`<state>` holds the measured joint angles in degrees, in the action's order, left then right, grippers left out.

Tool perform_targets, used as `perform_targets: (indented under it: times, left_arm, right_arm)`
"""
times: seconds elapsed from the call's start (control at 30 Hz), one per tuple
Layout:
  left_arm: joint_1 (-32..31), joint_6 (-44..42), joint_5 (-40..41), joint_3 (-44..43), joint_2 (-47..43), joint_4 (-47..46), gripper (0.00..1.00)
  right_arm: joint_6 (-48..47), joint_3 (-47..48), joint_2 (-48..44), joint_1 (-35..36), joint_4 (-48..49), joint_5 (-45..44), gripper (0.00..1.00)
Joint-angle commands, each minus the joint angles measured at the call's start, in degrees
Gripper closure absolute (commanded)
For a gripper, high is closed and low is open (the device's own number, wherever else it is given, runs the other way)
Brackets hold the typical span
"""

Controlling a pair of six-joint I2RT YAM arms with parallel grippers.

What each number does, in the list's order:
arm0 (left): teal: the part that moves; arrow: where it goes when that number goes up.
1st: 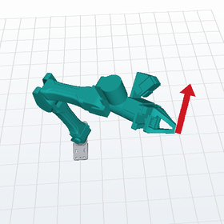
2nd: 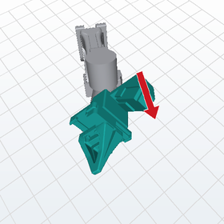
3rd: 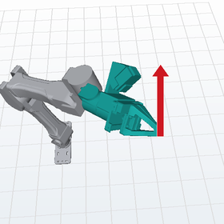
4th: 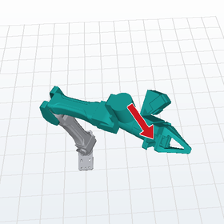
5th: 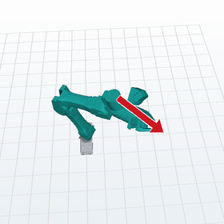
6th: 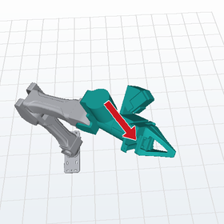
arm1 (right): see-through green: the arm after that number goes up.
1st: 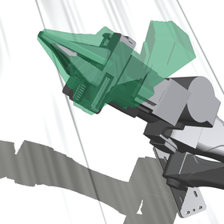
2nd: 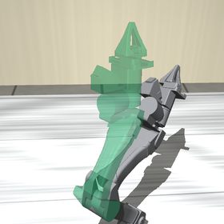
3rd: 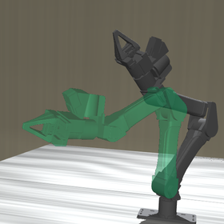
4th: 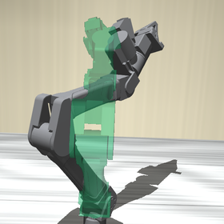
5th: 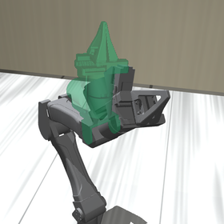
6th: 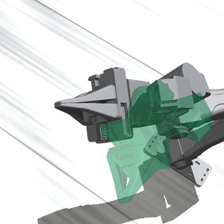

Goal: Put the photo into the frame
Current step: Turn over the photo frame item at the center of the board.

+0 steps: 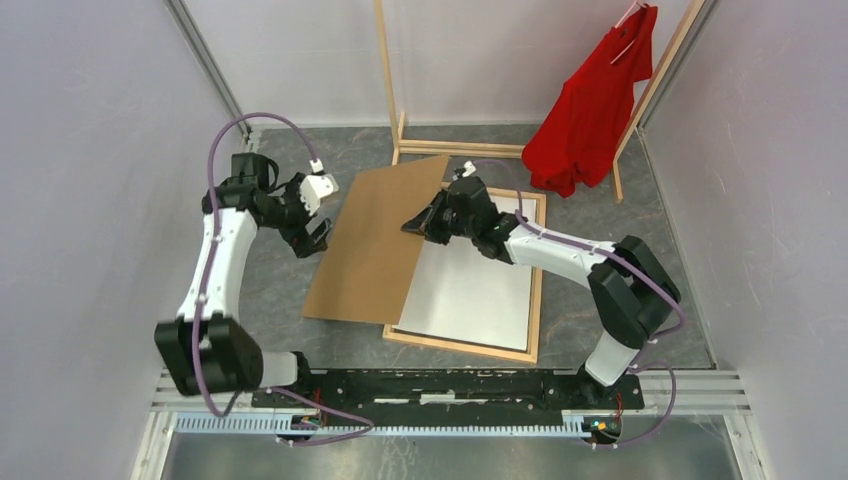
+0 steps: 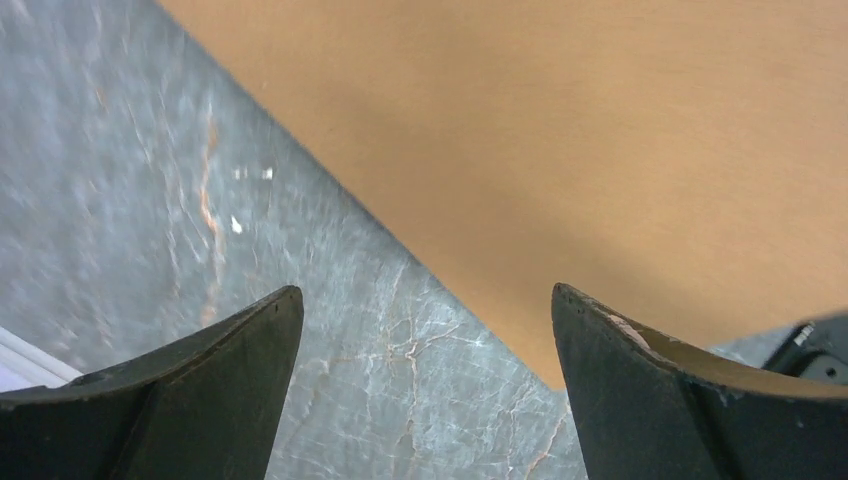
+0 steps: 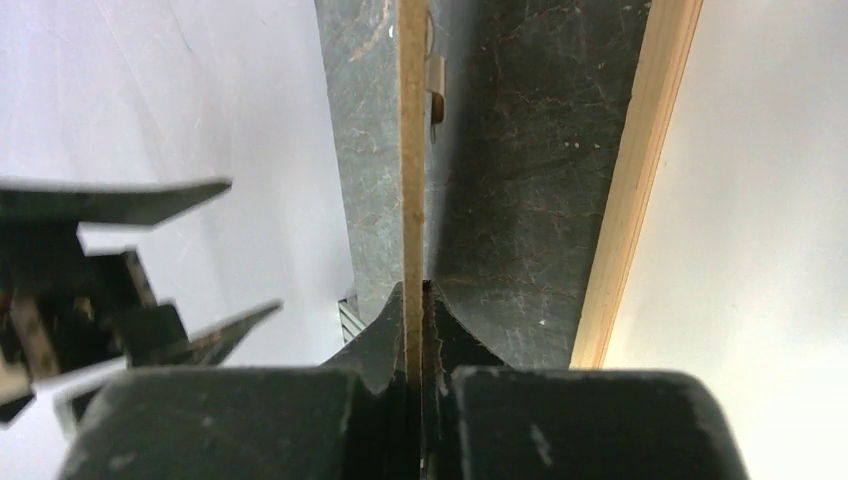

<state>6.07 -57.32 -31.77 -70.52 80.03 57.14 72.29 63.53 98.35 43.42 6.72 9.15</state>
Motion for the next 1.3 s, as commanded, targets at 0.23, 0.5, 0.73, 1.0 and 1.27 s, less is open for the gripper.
perform_targets:
  times: [0.23, 0.5, 0.73, 1.0, 1.27]
  left_arm:
    - [-5.4, -28.4, -10.4, 4.2, -26.8, 22.4, 0.0]
    - [-5.4, -37.2, -9.5, 6.4, -33.5, 23.8, 0.0]
    - [-5.4, -34.6, -9.9, 15.4, -44.5, 0.8, 0.0]
    - [-5.4, -33.4, -6.8, 22.6, -50.4, -17.4, 0.21]
    - [-5.4, -40.5, -7.6, 26.5, -52.7, -22.7, 0.74]
  right_arm:
    - [14.4, -4.1, -10.5, -5.7, 13.0, 3.2, 1.0]
    - [18.8, -4.3, -11.3, -6.4, 15.6, 5.3, 1.0]
    - [23.6, -5.6, -10.4, -6.0, 20.8, 10.8, 1.0]
    - [24.3, -6.0, -12.2, -5.8, 20.8, 11.8, 1.0]
    - [22.7, -5.8, -14.1, -5.5, 18.9, 12.9, 0.79]
